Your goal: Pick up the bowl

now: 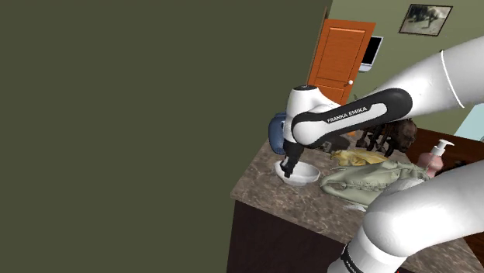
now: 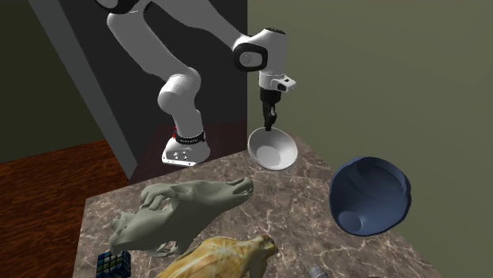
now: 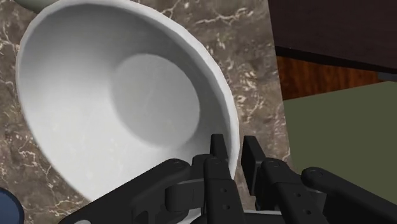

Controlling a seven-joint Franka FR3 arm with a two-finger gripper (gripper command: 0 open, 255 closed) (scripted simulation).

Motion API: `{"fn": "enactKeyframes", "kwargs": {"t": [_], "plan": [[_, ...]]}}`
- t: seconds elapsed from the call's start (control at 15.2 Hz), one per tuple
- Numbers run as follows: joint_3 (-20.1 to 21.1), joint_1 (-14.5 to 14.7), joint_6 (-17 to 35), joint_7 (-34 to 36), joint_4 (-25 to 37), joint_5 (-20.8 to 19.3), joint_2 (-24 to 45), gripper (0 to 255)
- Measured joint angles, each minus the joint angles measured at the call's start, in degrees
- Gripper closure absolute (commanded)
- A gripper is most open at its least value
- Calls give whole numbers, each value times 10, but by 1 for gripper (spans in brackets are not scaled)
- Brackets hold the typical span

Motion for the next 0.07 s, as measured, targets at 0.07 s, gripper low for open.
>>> {"fn": "enactKeyframes", "kwargs": {"t": [0.07], "plan": [[0, 0, -5, -1, 1, 1, -4, 255]]}}
